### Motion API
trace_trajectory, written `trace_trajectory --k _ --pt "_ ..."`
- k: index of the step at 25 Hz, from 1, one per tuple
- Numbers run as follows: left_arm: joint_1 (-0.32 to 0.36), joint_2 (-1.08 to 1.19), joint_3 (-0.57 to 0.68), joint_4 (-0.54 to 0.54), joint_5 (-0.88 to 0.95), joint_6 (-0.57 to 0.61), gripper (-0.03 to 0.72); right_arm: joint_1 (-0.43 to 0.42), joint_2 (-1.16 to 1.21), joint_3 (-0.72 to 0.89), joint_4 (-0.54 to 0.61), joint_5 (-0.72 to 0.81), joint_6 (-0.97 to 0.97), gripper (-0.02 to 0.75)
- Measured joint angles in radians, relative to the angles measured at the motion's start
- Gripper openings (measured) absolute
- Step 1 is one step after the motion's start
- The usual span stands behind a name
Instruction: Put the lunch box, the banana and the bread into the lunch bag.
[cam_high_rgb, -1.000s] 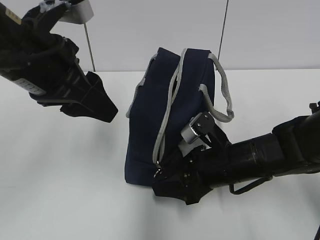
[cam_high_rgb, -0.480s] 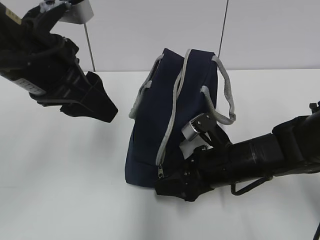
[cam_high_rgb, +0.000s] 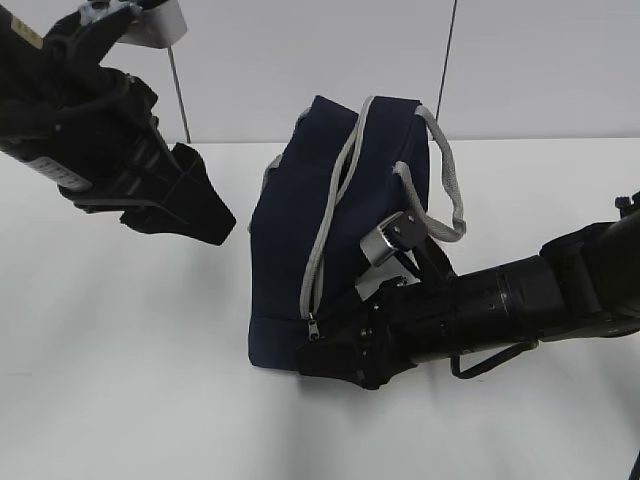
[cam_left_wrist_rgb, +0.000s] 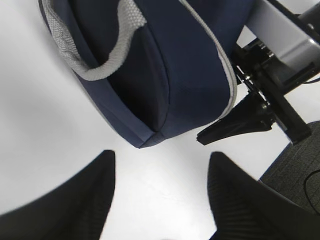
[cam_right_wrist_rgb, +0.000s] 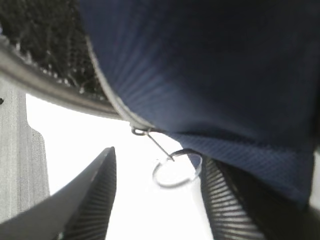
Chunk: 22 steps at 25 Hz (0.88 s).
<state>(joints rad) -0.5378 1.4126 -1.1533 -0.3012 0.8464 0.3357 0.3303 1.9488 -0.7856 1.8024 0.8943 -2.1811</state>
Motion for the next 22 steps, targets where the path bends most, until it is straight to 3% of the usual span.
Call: trace_trajectory --k 6,14,22 --pt "0.000 0.000 0.000 0.000 0.000 0.000 0.414 0.000 0.000 0.000 0.002 -0.041 -0.053 0.397" --pt "0.000 0.000 0.000 0.000 0.000 0.000 0.414 0.000 0.000 0.000 0.002 -0.090 -0.102 0.251" --pt "0.000 0.000 0.000 0.000 0.001 0.000 0.414 0.000 0.000 0.000 -0.042 -0.111 -0.106 0.239"
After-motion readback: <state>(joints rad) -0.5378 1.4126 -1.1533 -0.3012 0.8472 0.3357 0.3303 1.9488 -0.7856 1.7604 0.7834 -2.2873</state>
